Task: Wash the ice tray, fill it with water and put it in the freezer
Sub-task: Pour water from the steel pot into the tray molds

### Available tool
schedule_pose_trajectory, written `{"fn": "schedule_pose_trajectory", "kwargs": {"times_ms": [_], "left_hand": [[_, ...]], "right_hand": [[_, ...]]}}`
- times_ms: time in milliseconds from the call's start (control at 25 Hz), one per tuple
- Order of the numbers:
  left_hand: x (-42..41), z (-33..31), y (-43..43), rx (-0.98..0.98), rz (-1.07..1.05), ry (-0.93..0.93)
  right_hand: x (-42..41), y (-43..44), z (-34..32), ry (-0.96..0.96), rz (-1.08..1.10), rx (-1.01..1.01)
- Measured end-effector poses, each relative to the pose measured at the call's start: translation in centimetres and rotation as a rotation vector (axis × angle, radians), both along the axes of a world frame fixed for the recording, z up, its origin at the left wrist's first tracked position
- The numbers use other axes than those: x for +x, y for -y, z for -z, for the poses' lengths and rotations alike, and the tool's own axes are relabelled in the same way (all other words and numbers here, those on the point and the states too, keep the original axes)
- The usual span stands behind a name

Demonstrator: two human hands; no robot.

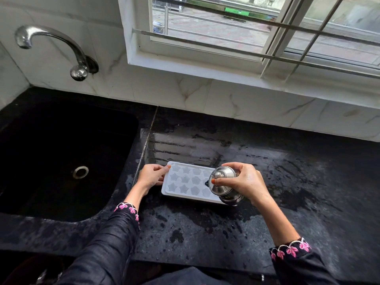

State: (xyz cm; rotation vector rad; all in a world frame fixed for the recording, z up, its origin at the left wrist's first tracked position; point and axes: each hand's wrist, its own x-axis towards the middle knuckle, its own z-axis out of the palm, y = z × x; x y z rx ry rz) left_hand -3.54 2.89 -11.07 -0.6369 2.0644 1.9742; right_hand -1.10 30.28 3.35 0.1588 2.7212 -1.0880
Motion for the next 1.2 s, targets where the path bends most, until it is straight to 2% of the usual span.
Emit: {"fn": "schedule_pose_trajectory", "kwargs": {"times_ms": [320, 1200], "left_hand": [[0.08, -0.15, -0.10, 0.000, 0.006, -0.002], [0.08, -0.06, -0.01, -0.021, 0.006, -0.006]], "right_hand": [[0.00, 0.63, -0.10, -0.010, -0.018, 0.041], [0.02, 1.07, 0.07, 0.000, 0.003, -0.009]]}}
